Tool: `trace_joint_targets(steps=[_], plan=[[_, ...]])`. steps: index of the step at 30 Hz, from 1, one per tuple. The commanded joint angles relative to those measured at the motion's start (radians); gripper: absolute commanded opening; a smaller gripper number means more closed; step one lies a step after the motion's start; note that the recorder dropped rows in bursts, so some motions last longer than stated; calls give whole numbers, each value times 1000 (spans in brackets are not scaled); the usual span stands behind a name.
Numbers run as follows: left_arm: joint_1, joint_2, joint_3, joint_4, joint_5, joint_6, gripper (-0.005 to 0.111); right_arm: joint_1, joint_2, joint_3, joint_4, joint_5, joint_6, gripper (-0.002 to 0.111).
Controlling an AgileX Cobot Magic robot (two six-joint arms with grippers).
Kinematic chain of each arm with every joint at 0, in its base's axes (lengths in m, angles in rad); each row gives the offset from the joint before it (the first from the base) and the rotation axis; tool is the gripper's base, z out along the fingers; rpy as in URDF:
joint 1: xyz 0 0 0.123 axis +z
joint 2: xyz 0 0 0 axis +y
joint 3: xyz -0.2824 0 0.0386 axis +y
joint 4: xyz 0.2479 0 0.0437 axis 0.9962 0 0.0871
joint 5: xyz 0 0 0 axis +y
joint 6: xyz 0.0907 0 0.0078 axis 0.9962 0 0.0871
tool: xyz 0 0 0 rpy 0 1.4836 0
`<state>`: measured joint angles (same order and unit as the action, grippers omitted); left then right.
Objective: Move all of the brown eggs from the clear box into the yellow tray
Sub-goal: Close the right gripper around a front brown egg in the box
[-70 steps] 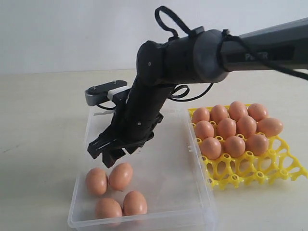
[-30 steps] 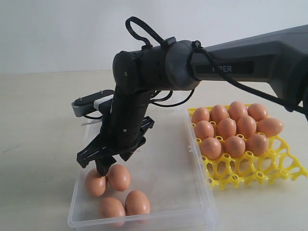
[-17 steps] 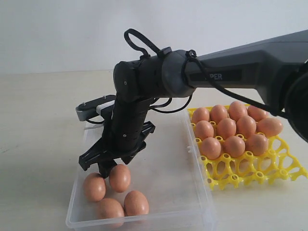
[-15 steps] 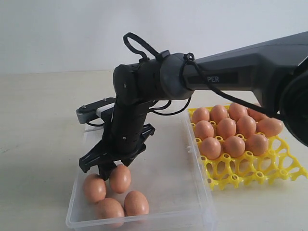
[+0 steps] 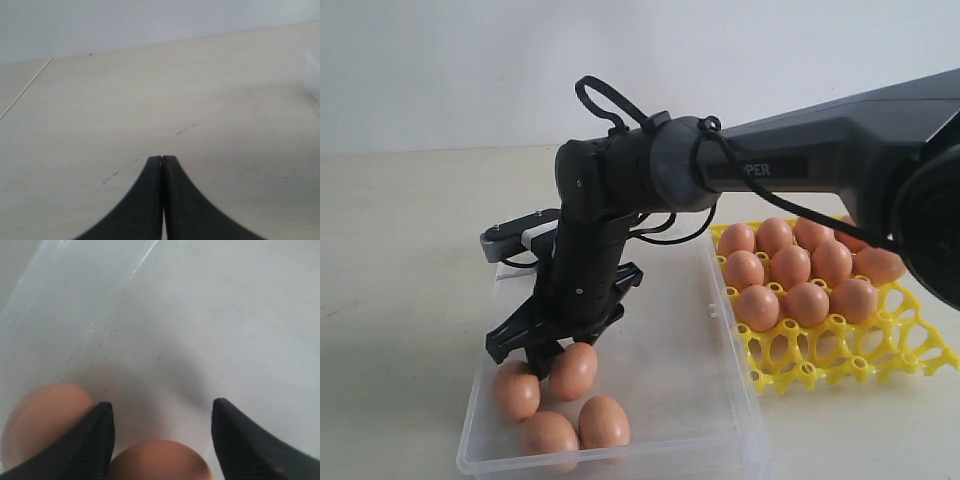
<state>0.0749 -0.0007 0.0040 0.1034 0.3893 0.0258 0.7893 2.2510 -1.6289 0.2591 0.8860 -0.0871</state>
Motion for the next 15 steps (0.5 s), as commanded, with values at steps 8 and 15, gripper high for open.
trace_joint_targets(steps=[8,15], plan=[[-5,1,-4,0,-9,-4,0,-13,-42,-4,4,48,8,56],[-5,1,-4,0,-9,-4,0,-17,-65,-4,4,43,36,56]])
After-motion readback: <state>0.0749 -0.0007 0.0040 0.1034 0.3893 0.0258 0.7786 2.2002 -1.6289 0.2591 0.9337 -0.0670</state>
